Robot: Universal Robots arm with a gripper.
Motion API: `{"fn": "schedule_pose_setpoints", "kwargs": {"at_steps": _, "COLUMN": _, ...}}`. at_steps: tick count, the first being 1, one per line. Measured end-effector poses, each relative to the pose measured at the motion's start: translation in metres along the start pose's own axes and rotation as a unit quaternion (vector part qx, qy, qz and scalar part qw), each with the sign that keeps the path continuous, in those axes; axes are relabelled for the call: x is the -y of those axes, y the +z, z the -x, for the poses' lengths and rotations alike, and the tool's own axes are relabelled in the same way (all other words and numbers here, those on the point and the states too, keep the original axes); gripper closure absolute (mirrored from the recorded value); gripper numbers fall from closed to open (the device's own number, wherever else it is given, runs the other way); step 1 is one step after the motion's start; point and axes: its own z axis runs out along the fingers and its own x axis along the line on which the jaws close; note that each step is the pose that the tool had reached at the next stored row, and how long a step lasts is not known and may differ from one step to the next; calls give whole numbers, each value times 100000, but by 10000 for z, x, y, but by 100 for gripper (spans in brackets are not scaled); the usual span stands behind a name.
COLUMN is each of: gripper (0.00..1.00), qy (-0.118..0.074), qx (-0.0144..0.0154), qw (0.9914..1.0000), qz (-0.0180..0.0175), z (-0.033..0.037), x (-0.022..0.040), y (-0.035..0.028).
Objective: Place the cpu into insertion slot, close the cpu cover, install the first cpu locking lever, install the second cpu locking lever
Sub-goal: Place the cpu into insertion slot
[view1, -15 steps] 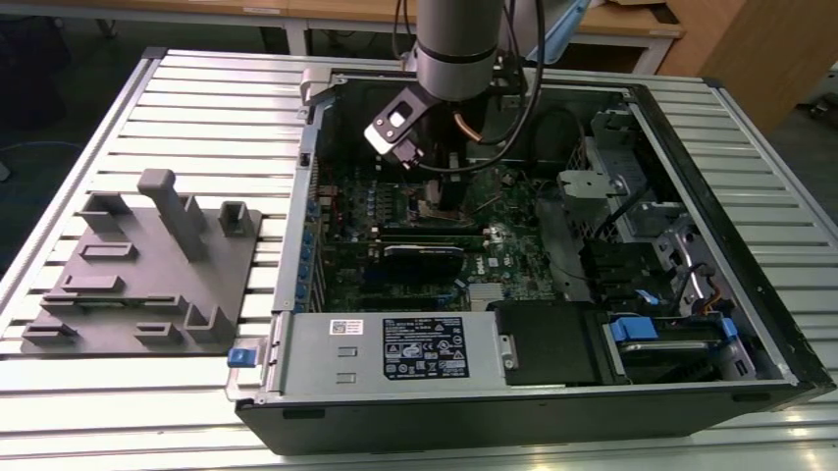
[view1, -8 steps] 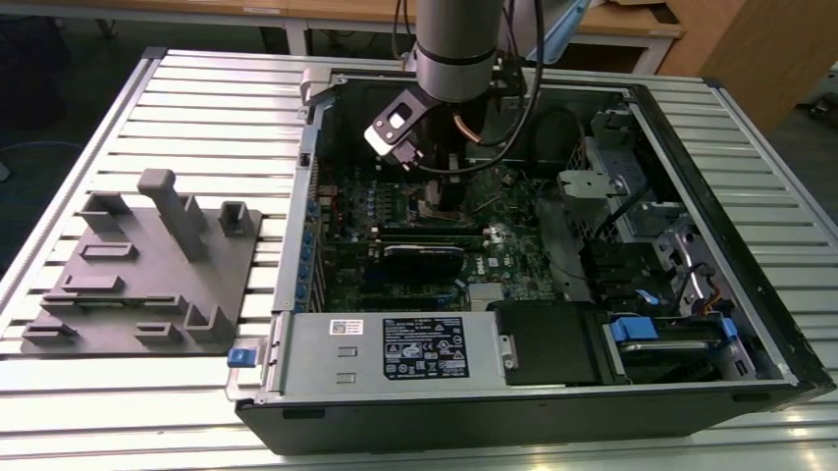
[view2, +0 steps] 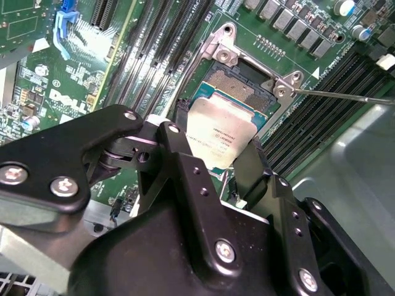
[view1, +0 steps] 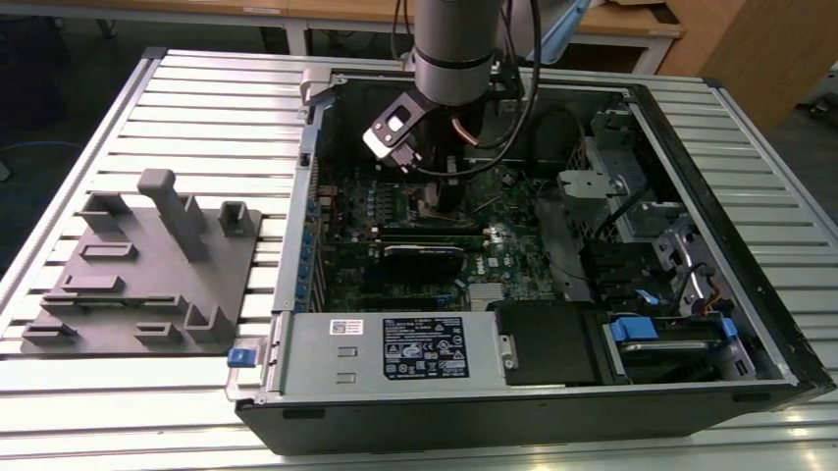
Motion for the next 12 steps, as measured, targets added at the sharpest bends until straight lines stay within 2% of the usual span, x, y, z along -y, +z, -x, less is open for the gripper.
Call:
{"fn": "schedule_pose_setpoints", "kwargs": {"at_steps": 4, "gripper": 46, "qy": -4, "qx": 1, "qw": 100000, "qz": -125, "z": -11, "x": 7, "y": 30}}
{"fn": "schedule_pose_setpoints", "kwargs": {"at_steps": 8, "gripper": 46, "qy": 61, "qx": -10, "qw": 99991, "qz": -1360, "z": -15, "x": 10, "y": 57}}
{"fn": "schedule_pose_setpoints", "kwargs": {"at_steps": 9, "gripper": 46, "qy": 69, "qx": -14, "qw": 99989, "qz": -1468, "z": -16, "x": 11, "y": 64}}
{"fn": "schedule_pose_setpoints", "kwargs": {"at_steps": 12, "gripper": 46, "qy": 65, "qx": -4, "qw": 99989, "qz": -1483, "z": -16, "x": 11, "y": 74}}
